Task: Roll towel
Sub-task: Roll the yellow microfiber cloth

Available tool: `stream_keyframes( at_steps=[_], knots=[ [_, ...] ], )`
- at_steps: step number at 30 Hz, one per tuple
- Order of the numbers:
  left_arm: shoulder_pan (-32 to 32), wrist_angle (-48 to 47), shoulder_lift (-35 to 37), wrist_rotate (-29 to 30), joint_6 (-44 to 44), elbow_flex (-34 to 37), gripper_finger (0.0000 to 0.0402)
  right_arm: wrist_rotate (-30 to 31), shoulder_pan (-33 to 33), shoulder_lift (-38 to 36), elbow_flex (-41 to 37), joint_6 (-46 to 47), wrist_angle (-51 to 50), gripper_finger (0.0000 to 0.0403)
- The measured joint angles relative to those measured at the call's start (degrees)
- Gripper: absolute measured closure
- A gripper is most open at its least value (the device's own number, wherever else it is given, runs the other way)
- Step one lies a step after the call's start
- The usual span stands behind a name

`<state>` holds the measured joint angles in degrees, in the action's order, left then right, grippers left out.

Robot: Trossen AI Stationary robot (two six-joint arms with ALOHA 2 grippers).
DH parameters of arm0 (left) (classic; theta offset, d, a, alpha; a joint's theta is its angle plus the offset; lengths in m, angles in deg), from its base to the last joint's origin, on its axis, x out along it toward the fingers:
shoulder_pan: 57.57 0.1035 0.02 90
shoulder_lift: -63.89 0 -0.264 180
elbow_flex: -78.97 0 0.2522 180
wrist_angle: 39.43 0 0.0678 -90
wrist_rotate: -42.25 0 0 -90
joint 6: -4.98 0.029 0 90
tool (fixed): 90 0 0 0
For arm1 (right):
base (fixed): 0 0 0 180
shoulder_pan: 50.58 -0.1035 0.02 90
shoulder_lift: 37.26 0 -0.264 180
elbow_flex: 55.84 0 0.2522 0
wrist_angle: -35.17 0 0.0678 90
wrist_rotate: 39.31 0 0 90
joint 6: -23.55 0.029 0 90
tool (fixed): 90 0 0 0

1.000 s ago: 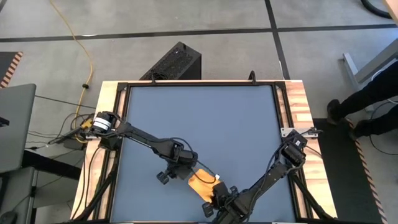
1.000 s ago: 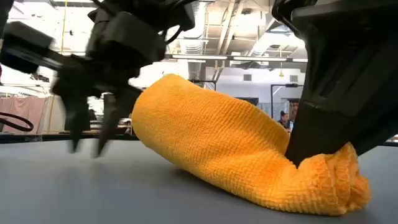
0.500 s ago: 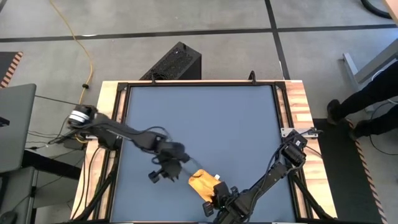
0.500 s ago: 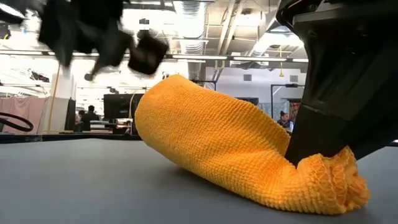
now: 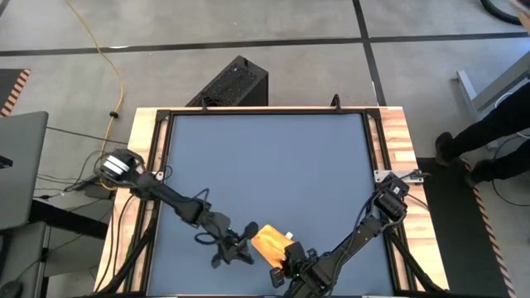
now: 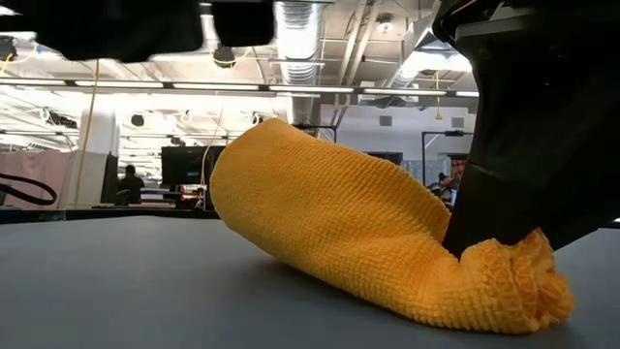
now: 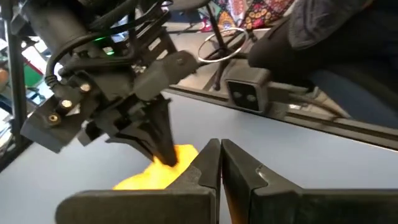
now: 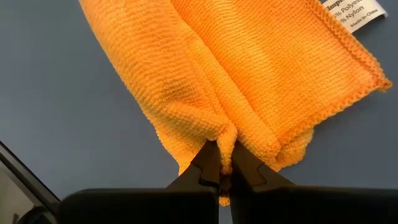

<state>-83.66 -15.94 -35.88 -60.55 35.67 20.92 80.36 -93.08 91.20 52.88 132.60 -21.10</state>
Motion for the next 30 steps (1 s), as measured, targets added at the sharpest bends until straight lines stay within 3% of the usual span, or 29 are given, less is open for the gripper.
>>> stream_keyframes(
  at_steps=[10,22,30],
  knots=[
    [4.41,-8.68,-8.31,1.63,1.0,-9.41,0.0401,0.07,0.09,0.0,-0.04,0.03,1.01,0.0376],
    [6.64,-12.96,-8.24,-0.16,-0.18,-9.97,0.0401,0.39,0.13,0.0,-0.04,3.79,1.21,0.0375],
    [7.23,-16.14,-8.24,2.61,-0.09,-9.97,0.0401,0.39,0.17,0.01,-0.03,10.03,1.18,0.0368]
  ],
)
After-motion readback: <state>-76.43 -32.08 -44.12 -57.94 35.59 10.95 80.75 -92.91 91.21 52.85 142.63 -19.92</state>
